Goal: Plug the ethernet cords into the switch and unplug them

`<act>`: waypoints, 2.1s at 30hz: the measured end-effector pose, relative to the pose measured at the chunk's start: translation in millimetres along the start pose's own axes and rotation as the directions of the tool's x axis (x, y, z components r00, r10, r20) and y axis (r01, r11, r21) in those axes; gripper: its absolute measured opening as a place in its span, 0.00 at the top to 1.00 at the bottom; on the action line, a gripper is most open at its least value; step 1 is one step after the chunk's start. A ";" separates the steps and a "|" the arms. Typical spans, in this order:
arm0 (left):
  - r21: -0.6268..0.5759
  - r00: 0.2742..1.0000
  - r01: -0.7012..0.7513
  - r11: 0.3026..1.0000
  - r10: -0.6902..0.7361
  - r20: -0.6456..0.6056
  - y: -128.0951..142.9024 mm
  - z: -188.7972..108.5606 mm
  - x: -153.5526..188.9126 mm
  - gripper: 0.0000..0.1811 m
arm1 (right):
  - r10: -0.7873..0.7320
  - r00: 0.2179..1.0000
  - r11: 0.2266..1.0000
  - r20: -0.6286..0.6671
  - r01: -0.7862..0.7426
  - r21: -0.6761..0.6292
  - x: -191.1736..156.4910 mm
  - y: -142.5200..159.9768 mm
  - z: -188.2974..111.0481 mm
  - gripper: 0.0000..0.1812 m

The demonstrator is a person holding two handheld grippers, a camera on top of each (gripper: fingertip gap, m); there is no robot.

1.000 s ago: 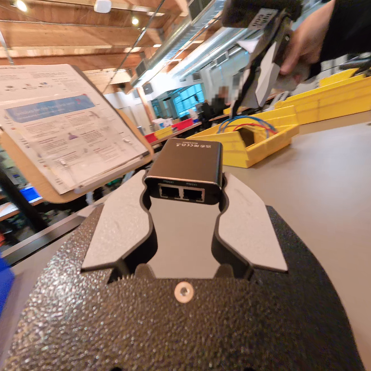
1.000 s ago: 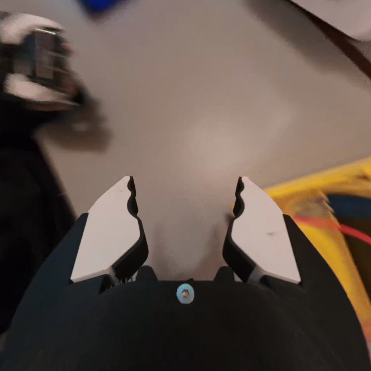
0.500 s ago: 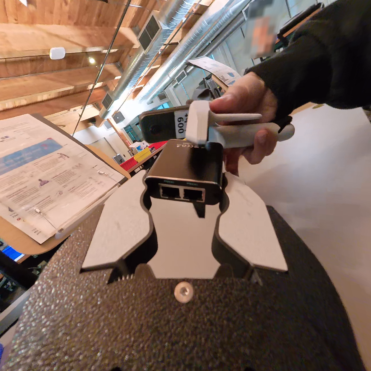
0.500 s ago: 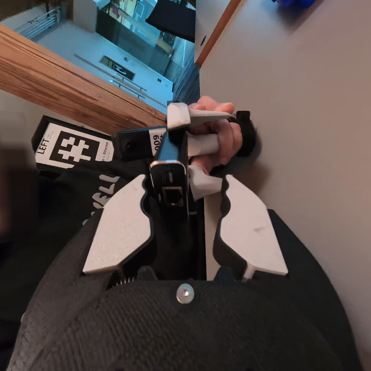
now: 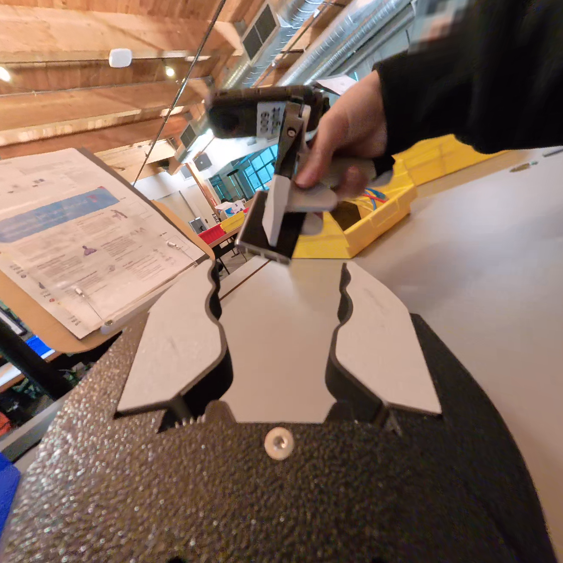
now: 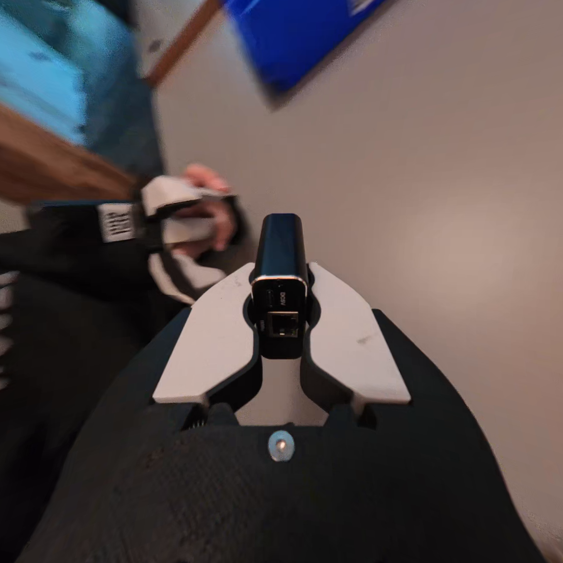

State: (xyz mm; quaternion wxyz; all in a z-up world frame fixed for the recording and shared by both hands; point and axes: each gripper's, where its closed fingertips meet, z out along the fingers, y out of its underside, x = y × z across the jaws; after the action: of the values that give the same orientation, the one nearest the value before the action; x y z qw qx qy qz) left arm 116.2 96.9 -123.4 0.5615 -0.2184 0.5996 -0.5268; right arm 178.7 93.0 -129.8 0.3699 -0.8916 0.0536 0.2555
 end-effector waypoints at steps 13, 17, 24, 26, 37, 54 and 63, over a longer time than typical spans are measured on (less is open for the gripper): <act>-0.020 0.999 0.043 0.999 -0.043 -0.008 6.0 5.9 0.9 0.67 | -0.406 0.353 0.792 -0.843 -0.325 -0.518 285.0 15.3 -277.6 0.85; 0.006 0.997 0.073 0.997 -0.073 -0.035 5.2 5.2 2.1 0.68 | -0.392 0.392 0.740 -0.833 -0.403 -0.538 307.4 41.3 -270.5 0.85; 0.031 0.993 0.116 0.993 -0.115 -0.036 2.7 2.5 -2.3 0.70 | -0.409 0.382 0.767 -0.828 -0.347 -0.539 312.3 34.5 -268.4 0.79; 0.023 0.994 0.107 0.994 -0.106 -0.039 3.4 3.3 -0.3 0.70 | -0.398 0.371 0.790 -0.839 -0.326 -0.519 308.1 30.4 -271.0 0.73; -0.129 0.998 0.052 0.990 -0.055 -0.024 20.7 12.8 5.5 0.71 | -0.053 0.397 0.998 -0.916 -0.002 -0.059 176.0 73.0 -254.7 0.64; -0.427 0.890 0.441 0.789 -0.447 0.093 48.3 246.9 66.4 0.67 | 0.534 0.289 0.817 -0.795 0.068 0.573 198.6 202.7 -287.5 0.65; -0.492 0.942 0.332 0.805 -0.311 0.127 70.4 265.8 54.2 0.93 | 0.497 0.241 0.854 -0.834 0.036 0.520 201.0 196.3 -272.7 0.96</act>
State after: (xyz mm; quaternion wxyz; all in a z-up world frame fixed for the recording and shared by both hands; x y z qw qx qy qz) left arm 364.6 -27.5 -159.9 0.3989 -0.4667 0.6596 -0.4336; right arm 409.8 -217.0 -191.0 0.4075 -0.7352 0.4544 -0.2949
